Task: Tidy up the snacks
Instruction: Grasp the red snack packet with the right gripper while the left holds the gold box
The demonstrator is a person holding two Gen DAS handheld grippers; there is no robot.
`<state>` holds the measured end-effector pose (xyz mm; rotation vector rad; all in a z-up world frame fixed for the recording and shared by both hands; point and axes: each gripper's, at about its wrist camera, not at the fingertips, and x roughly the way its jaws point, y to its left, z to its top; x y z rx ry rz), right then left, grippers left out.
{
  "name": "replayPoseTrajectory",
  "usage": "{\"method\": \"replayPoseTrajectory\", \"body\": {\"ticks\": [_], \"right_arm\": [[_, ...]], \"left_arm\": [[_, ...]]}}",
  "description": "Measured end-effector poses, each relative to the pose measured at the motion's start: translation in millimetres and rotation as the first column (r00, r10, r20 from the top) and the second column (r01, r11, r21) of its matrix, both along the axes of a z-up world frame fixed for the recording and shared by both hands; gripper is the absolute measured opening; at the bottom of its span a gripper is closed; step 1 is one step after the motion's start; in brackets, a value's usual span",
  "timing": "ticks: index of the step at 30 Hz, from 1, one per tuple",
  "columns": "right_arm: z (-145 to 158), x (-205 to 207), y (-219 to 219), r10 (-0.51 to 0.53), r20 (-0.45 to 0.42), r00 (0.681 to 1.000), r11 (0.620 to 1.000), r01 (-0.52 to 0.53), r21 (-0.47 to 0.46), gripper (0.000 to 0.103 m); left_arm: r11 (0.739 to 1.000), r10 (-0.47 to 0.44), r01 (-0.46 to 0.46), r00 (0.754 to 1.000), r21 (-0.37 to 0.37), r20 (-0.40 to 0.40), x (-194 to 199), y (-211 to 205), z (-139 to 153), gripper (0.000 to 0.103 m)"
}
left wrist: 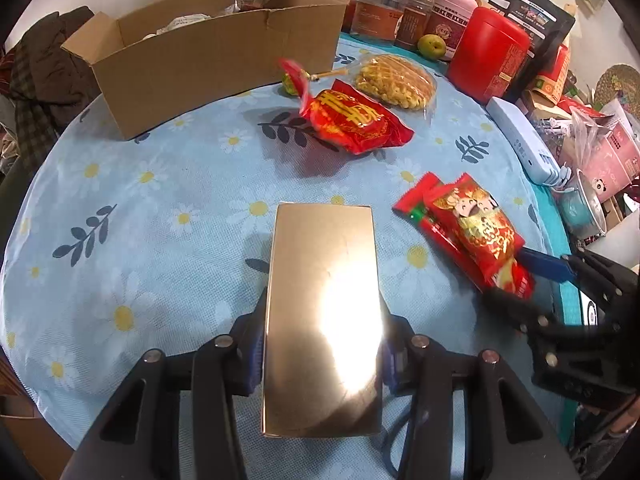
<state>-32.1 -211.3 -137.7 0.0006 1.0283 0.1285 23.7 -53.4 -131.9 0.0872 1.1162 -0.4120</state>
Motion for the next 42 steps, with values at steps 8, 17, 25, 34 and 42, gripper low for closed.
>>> {"method": "replayPoseTrajectory", "body": {"ticks": [8, 17, 25, 34, 42], "right_arm": [[6.7, 4.5, 0.8, -0.033, 0.046, 0.998, 0.999, 0.031, 0.038, 0.074], [9.7, 24.1, 1.6, -0.056, 0.071, 0.996, 0.997, 0.052, 0.059, 0.074], [1.7, 34.5, 4.5, -0.043, 0.066, 0.997, 0.998, 0.039, 0.056, 0.051], [14.1, 25.9, 11.2, -0.002, 0.114, 0.993, 0.998, -0.006, 0.064, 0.042], [24.0, 18.1, 28.3, 0.034, 0.135, 0.99, 0.998, -0.04, 0.042, 0.04]], "left_arm": [[0.999, -0.009, 0.007, 0.999, 0.043, 0.049, -2.4, -7.1, -3.1, 0.045], [1.0, 0.004, -0.006, 0.997, 0.023, 0.073, 0.1, -4.6, 0.1, 0.044], [0.999, 0.048, -0.049, 0.994, 0.01, 0.101, 5.6, 9.0, 10.8, 0.044], [0.998, 0.056, -0.053, 0.991, -0.029, 0.121, 5.0, 17.6, 24.6, 0.044], [0.998, 0.055, -0.048, 0.988, -0.047, 0.148, -1.7, 21.2, 34.9, 0.044]]}}
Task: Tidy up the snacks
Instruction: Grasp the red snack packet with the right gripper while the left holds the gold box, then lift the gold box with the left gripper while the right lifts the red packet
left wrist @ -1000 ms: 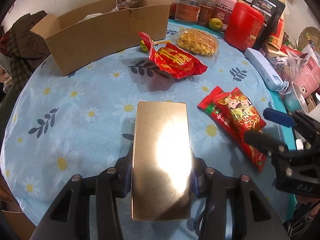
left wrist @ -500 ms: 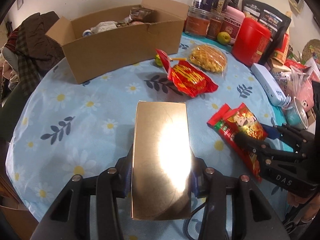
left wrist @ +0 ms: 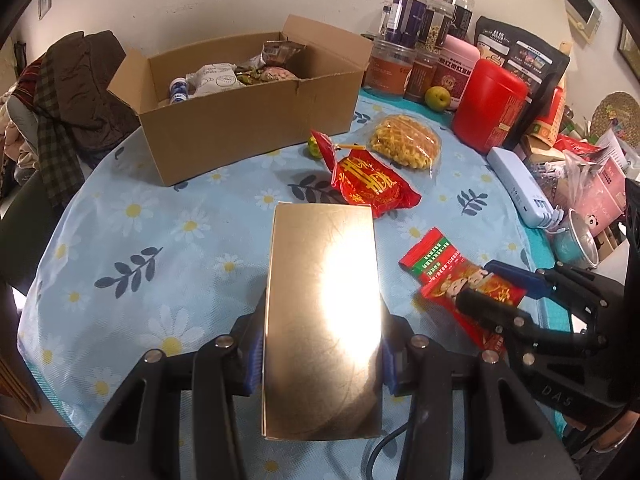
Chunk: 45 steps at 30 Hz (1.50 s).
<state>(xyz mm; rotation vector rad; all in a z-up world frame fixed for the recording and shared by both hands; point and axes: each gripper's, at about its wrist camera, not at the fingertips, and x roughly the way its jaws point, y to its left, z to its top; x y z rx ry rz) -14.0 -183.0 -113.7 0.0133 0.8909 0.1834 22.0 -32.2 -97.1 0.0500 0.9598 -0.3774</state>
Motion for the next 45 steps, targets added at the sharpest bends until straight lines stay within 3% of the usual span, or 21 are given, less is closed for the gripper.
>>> {"method": "replayPoseTrajectory", "body": {"ticks": [4, 5, 8, 12, 19, 25, 31, 33, 34, 35, 45], "right_arm": [[-2.9, -1.8, 8.1, 0.017, -0.011, 1.0, 1.0, -0.017, -0.026, 0.04], [-6.7, -2.2, 10.1, 0.018, -0.025, 1.0, 0.999, -0.019, -0.039, 0.033], [-16.6, -3.7, 14.2, 0.028, -0.065, 0.997, 0.999, -0.031, -0.042, 0.032], [-21.2, -4.6, 18.5, 0.024, -0.077, 0.997, 0.997, -0.029, -0.066, 0.034], [-22.0, -3.6, 25.9, 0.028, -0.079, 0.996, 0.997, -0.034, -0.074, 0.053], [-21.9, -2.8, 21.6, -0.03, -0.062, 0.998, 0.993, 0.022, -0.114, 0.056], [-24.9, -3.3, 28.2, -0.019, -0.053, 0.998, 0.984, 0.009, -0.181, 0.056], [-25.9, -3.8, 31.7, -0.008, -0.048, 0.999, 0.977, -0.002, -0.214, 0.051], [-25.5, -4.4, 32.5, -0.002, -0.045, 0.999, 0.975, -0.008, -0.221, 0.041], [-24.7, -5.2, 33.0, 0.003, -0.041, 0.999, 0.975, -0.012, -0.224, 0.039], [-7.3, -8.8, 29.4, 0.027, -0.012, 1.0, 0.988, -0.029, -0.153, 0.034]], "left_arm": [[1.0, 0.004, -0.004, 1.0, 0.0, -0.002, -2.7, 3.6, -1.6, 0.044], [1.0, 0.004, -0.004, 1.0, 0.0, -0.005, -3.8, 4.6, -2.8, 0.044], [1.0, 0.003, -0.003, 1.0, -0.002, -0.018, -6.4, 6.8, -6.2, 0.044], [1.0, 0.001, -0.002, 0.999, -0.009, -0.037, -7.8, 8.2, -9.9, 0.044], [1.0, 0.008, -0.008, 0.999, -0.012, -0.041, -9.3, 11.1, -11.0, 0.044], [1.0, 0.018, -0.019, 0.999, -0.014, -0.048, -8.5, 15.4, -13.7, 0.044], [1.0, 0.011, -0.012, 0.998, -0.016, -0.054, -7.7, 13.5, -15.7, 0.044], [1.0, 0.008, -0.009, 0.998, -0.016, -0.056, -7.7, 12.6, -16.2, 0.044], [1.0, 0.007, -0.008, 0.998, -0.018, -0.058, -7.6, 12.6, -16.2, 0.044], [1.0, 0.007, -0.008, 0.998, -0.018, -0.058, -7.4, 12.9, -16.0, 0.044], [1.0, -0.001, 0.001, 1.0, -0.03, -0.015, -7.6, 13.0, 0.5, 0.044]]}}
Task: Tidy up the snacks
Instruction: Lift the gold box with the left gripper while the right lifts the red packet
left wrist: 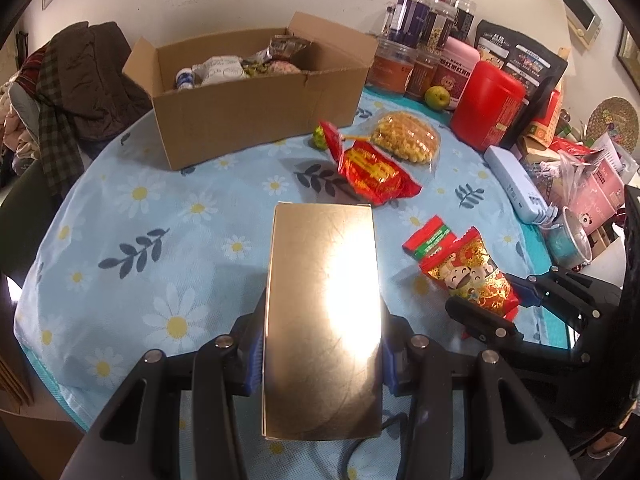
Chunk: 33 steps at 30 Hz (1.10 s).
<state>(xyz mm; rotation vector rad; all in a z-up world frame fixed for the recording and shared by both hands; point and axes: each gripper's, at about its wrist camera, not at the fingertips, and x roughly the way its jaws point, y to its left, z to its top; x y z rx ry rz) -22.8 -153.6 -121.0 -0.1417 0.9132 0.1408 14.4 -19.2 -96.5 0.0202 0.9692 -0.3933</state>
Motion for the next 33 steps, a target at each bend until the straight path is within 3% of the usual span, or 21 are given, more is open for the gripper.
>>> {"method": "replayPoseTrajectory", "body": {"ticks": [16, 33], "right_arm": [[73.3, 5.0, 1.1, 0.036, 0.173, 0.984, 0.997, -0.047, 0.062, 0.034], [151.2, 50.7, 12.9, 0.102, 0.349, 0.931, 0.989, -0.134, 0.068, 0.034]], "left_arm": [[0.998, -0.014, 0.023, 0.987, -0.056, 0.163, 8.4, 3.5, 67.0, 0.044], [0.994, 0.047, -0.01, 0.942, -0.112, 0.332, 57.0, 24.7, 133.3, 0.044]]}}
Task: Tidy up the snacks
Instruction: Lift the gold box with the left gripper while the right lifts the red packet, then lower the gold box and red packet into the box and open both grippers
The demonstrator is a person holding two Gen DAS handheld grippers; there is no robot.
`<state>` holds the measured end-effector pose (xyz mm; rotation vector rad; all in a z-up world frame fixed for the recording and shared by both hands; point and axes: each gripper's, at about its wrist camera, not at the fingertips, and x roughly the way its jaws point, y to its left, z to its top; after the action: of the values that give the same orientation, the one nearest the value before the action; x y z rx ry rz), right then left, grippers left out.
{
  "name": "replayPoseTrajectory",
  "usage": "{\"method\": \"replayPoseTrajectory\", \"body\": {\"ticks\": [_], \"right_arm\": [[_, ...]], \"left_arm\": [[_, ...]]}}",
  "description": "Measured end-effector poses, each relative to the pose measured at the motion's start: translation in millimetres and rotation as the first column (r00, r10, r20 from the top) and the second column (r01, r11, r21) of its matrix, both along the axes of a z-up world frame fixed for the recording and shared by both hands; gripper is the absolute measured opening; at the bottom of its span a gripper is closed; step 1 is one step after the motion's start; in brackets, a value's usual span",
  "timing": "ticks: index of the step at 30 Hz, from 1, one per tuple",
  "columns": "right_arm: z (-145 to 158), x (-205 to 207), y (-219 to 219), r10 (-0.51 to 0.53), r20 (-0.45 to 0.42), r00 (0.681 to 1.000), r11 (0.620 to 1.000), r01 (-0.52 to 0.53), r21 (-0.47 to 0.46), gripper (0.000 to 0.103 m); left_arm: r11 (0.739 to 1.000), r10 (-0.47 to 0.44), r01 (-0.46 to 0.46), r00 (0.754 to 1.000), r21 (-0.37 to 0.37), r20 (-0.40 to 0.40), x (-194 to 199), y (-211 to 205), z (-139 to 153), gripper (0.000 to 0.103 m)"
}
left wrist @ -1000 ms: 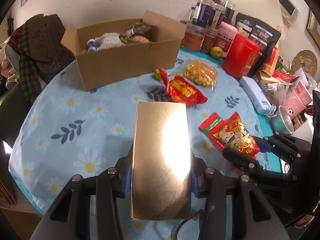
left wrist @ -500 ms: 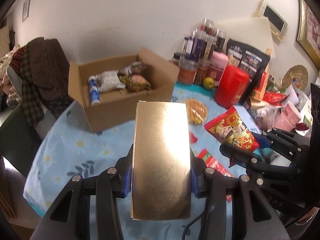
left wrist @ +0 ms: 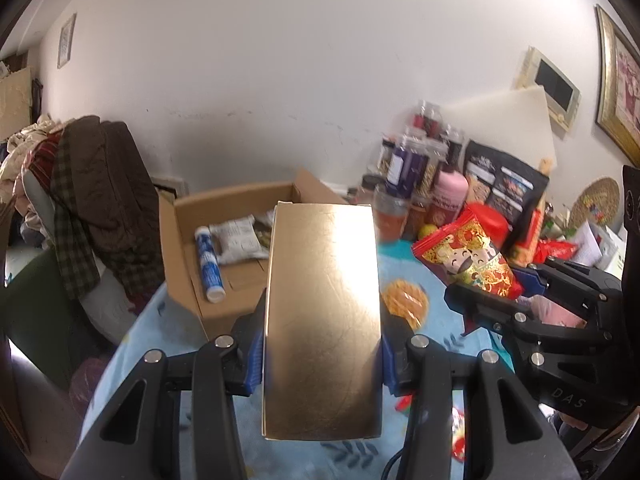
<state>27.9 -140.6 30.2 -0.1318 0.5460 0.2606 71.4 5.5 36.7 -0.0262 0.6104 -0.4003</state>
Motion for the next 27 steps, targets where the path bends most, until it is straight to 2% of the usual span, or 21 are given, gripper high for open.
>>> {"method": "replayPoseTrajectory", "body": {"ticks": [5, 13, 21, 27], "right_arm": [[12.1, 25.5, 5.6, 0.022, 0.023, 1.0, 1.0, -0.021, -0.005, 0.034], [18.0, 76.4, 11.4, 0.034, 0.034, 0.999, 0.999, -0.033, -0.03, 0.034], [10.8, 131.6, 18.2, 0.053, 0.01, 0.999, 0.998, -0.052, -0.038, 0.034], [-1.9, 171.8, 20.8, 0.054, -0.022, 0.998, 0.997, -0.055, -0.046, 0.034]], "left_arm": [[1.0, 0.016, -0.016, 0.999, -0.004, 0.032, 28.0, 6.5, 11.1, 0.044], [0.999, 0.045, -0.045, 0.999, 0.001, 0.03, 76.0, 17.7, 11.8, 0.044], [0.997, 0.076, -0.076, 0.997, 0.02, 0.0, 128.6, 21.7, 2.8, 0.044], [0.994, 0.102, -0.099, 0.993, 0.048, -0.056, 168.4, 22.1, -13.7, 0.044]]}}
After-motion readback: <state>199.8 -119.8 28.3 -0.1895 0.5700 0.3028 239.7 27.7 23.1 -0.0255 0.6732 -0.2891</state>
